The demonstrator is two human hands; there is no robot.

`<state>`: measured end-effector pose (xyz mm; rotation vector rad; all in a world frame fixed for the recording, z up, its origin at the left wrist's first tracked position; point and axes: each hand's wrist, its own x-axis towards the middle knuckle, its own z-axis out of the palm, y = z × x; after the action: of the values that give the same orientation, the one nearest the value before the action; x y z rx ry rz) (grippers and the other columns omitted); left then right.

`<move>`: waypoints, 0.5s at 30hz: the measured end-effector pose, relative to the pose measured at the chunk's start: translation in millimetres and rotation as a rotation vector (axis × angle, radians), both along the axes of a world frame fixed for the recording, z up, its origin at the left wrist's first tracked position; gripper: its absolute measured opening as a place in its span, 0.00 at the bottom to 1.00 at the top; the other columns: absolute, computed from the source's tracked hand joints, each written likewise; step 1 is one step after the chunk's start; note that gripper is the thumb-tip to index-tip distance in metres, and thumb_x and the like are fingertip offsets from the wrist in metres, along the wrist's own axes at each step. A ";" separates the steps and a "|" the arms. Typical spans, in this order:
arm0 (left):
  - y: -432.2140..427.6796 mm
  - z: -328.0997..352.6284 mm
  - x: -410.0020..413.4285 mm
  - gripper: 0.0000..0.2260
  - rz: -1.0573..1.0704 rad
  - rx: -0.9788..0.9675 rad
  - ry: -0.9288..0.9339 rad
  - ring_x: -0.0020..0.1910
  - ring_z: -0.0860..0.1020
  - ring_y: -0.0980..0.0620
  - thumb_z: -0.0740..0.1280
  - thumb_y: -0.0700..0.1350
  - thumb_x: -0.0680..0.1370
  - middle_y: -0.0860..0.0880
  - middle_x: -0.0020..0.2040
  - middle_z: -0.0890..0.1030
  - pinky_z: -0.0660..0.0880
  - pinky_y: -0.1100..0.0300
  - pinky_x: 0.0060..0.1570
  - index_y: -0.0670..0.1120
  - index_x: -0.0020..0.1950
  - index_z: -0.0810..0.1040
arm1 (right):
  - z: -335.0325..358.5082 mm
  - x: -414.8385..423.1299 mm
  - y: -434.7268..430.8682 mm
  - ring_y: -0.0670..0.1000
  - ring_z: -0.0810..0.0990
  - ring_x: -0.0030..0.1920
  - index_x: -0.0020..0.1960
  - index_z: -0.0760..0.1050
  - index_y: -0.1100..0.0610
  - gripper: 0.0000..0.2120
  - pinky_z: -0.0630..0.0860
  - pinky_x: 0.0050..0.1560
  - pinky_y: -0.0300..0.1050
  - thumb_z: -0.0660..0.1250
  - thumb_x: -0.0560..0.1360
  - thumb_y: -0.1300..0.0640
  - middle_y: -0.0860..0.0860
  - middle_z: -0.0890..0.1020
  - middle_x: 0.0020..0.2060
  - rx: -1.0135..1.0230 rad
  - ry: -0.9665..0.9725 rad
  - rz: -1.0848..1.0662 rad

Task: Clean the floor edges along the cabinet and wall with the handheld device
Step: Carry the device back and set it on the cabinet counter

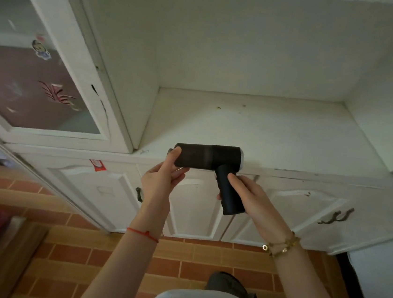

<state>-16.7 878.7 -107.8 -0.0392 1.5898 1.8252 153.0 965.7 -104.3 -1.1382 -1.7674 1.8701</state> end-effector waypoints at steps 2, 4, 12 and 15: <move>3.3 3.4 -16.3 0.20 0.018 0.001 -0.007 0.44 0.86 0.50 0.76 0.53 0.71 0.42 0.48 0.86 0.81 0.57 0.53 0.41 0.54 0.79 | 4.0 -15.7 3.5 0.48 0.85 0.45 0.59 0.76 0.55 0.17 0.78 0.46 0.39 0.60 0.79 0.44 0.53 0.85 0.45 0.015 0.003 0.004; 6.3 4.5 -31.5 0.19 0.012 0.008 -0.016 0.45 0.86 0.50 0.76 0.53 0.71 0.43 0.49 0.86 0.81 0.57 0.53 0.42 0.54 0.79 | 7.1 -30.7 8.3 0.47 0.85 0.44 0.58 0.76 0.55 0.17 0.78 0.45 0.38 0.60 0.79 0.44 0.54 0.85 0.45 0.026 -0.001 0.008; 22.8 -4.0 -81.5 0.22 -0.169 0.071 0.013 0.52 0.85 0.49 0.72 0.53 0.75 0.43 0.56 0.85 0.78 0.55 0.61 0.39 0.62 0.77 | -8.3 -79.5 31.2 0.49 0.84 0.45 0.57 0.76 0.59 0.20 0.79 0.52 0.46 0.57 0.80 0.44 0.55 0.86 0.44 0.015 -0.060 0.001; 36.4 -6.3 -94.4 0.23 -0.186 0.077 0.021 0.54 0.84 0.50 0.71 0.52 0.77 0.41 0.56 0.85 0.77 0.55 0.62 0.37 0.64 0.77 | -10.0 -91.2 45.7 0.51 0.84 0.46 0.57 0.76 0.60 0.20 0.79 0.53 0.45 0.57 0.81 0.45 0.56 0.85 0.44 0.022 -0.066 -0.012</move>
<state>-111.1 915.2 -114.2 0.1586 1.4843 1.7448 61.8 1011.3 -114.3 -1.2126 -1.8077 1.8222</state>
